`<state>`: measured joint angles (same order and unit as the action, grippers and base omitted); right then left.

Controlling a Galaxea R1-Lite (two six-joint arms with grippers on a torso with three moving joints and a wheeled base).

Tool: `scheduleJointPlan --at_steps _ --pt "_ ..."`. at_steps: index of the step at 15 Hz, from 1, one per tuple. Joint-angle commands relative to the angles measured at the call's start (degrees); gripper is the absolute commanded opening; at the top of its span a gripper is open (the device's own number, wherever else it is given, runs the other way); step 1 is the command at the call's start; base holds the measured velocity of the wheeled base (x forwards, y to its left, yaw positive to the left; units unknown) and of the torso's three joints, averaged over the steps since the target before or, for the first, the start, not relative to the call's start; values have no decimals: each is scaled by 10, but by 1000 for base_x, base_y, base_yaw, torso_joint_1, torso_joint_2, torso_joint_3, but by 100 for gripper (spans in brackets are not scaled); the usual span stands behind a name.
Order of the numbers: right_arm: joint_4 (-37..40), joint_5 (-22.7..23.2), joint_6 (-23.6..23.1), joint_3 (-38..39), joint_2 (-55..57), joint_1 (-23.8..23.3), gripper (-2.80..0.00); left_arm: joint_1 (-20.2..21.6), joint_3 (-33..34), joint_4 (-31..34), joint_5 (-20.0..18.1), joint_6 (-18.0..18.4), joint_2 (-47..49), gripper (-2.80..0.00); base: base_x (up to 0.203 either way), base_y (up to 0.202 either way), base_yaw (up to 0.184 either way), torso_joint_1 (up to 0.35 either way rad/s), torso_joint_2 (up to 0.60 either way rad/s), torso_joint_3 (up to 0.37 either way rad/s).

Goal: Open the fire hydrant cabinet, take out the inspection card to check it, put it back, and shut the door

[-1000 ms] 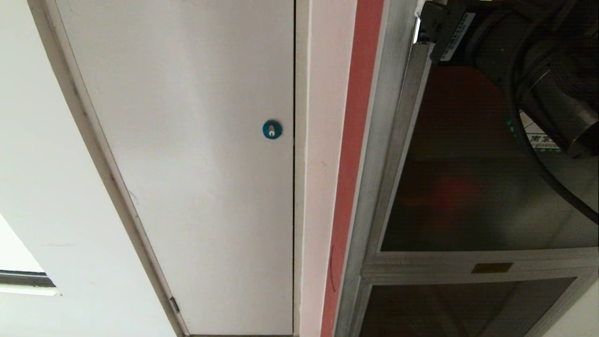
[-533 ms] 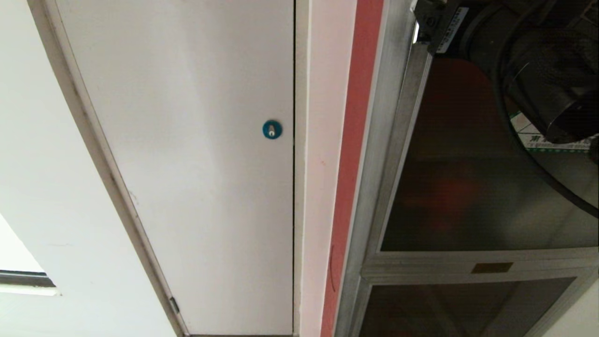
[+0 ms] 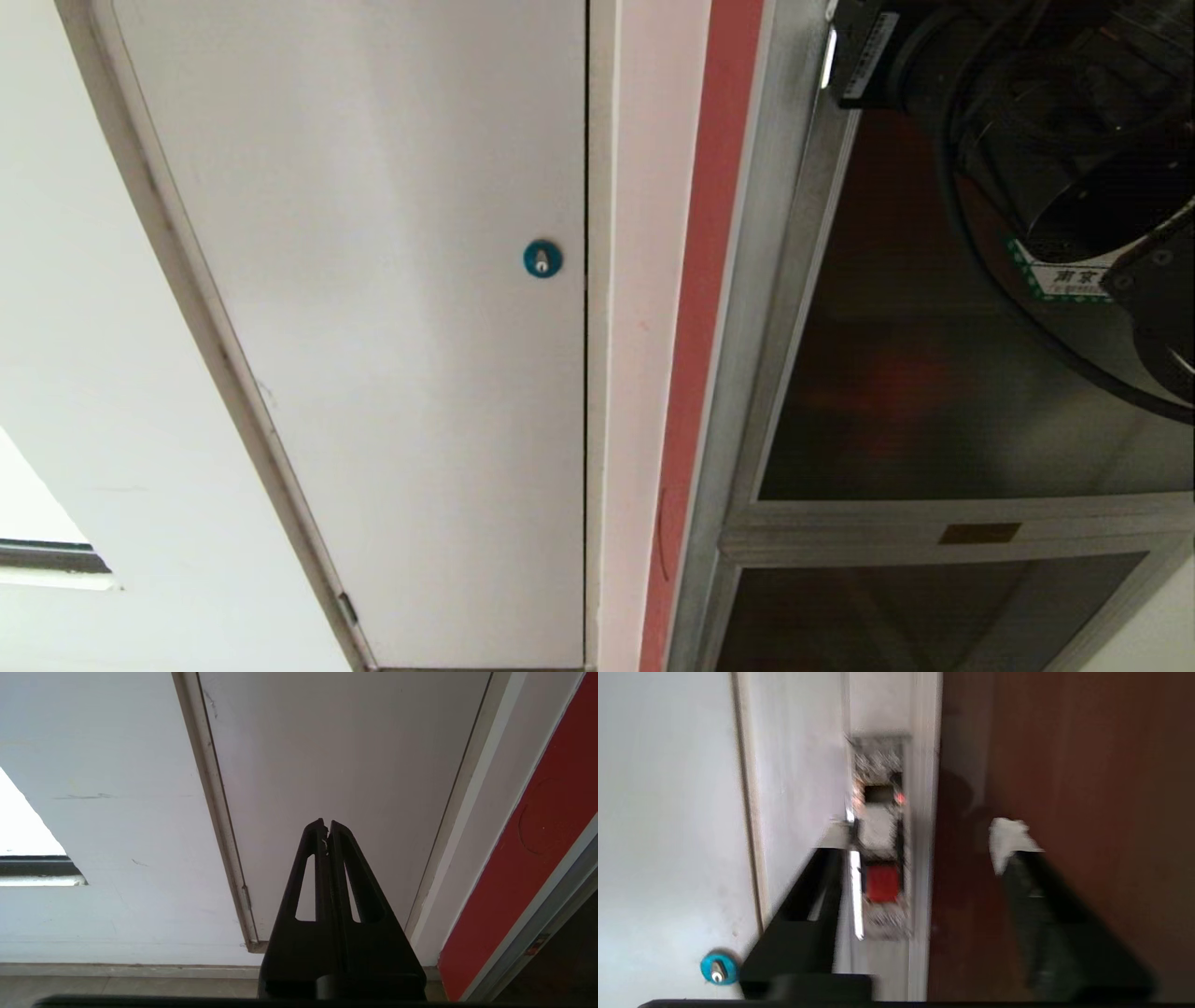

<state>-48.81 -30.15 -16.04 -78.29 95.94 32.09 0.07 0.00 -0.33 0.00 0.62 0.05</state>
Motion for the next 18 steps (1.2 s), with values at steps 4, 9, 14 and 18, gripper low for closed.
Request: scheduleJointPlan --at_steps 4,9,14,18 --pt "0 -2 -1 -13 17 -7 -280 0 2 -1 0 0 0 -280 0 0 0 0 0 0" --pt "-2 -7 0 6 3 -4 -280 0 1 -1 0 0 0 -280 0 0 0 0 0 0" --pt "1 -12 -1 29 -35 16 -280 0 1 -1 0 0 0 -280 0 0 0 0 0 0" --pt "4 -24 -3 40 -66 33 -280 1 1 -1 0 0 0 -280 0 0 0 0 0 0"
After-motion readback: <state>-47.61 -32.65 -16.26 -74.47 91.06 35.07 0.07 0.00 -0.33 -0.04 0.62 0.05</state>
